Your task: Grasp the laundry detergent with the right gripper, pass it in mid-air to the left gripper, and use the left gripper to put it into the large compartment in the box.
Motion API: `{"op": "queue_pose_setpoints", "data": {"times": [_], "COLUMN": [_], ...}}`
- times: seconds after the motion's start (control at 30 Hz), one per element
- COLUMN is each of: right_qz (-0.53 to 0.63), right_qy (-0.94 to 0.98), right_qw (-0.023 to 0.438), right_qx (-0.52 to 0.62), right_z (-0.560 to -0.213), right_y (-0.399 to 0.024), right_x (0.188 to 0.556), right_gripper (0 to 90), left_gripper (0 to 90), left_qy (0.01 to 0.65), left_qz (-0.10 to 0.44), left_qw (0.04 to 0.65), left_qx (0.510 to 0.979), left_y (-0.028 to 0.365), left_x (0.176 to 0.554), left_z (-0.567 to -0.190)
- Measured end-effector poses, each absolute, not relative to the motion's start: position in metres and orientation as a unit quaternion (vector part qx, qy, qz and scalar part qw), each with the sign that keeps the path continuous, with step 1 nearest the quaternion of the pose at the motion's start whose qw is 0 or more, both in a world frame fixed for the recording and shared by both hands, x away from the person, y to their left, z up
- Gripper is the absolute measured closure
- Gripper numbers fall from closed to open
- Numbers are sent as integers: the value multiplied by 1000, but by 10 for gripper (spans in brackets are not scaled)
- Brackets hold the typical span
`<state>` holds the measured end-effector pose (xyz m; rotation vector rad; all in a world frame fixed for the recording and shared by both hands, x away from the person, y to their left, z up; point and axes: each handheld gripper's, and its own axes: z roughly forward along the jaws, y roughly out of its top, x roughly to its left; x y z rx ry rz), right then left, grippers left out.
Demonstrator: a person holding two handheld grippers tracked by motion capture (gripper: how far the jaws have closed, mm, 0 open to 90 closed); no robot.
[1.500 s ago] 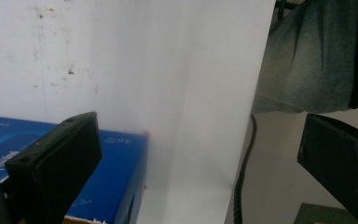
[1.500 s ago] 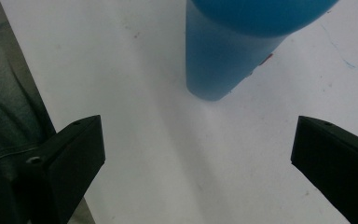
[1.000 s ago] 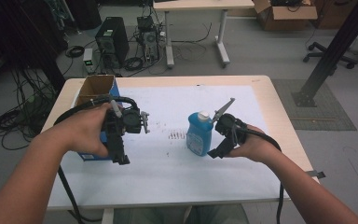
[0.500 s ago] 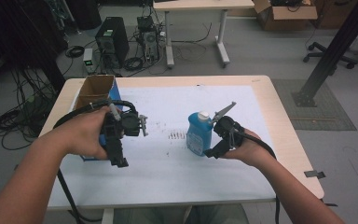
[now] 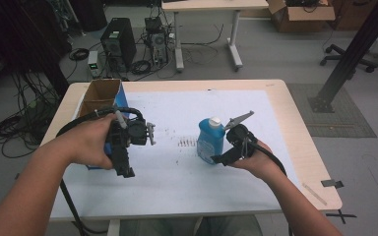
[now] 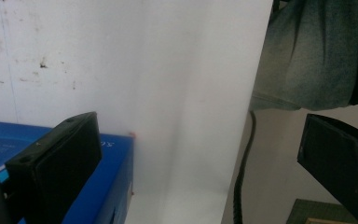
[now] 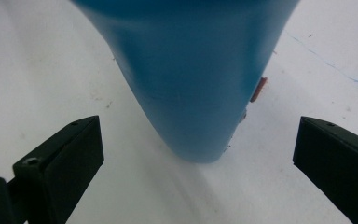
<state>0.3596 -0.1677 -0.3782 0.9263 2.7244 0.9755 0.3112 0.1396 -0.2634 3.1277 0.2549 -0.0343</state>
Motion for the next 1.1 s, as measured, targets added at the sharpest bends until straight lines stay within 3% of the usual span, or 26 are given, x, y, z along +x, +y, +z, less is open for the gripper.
{"op": "queue_pose_setpoints", "data": {"times": [1.1], "right_qz": [406], "right_qy": [837], "right_qw": [138], "right_qx": [340], "right_z": [-403], "right_y": [-148], "right_x": [351], "right_gripper": [18], "left_gripper": [2], "left_qy": [82], "left_qz": [-16], "left_qw": [7], "left_qx": [997], "left_y": [141], "left_x": [309], "left_z": [-265]}}
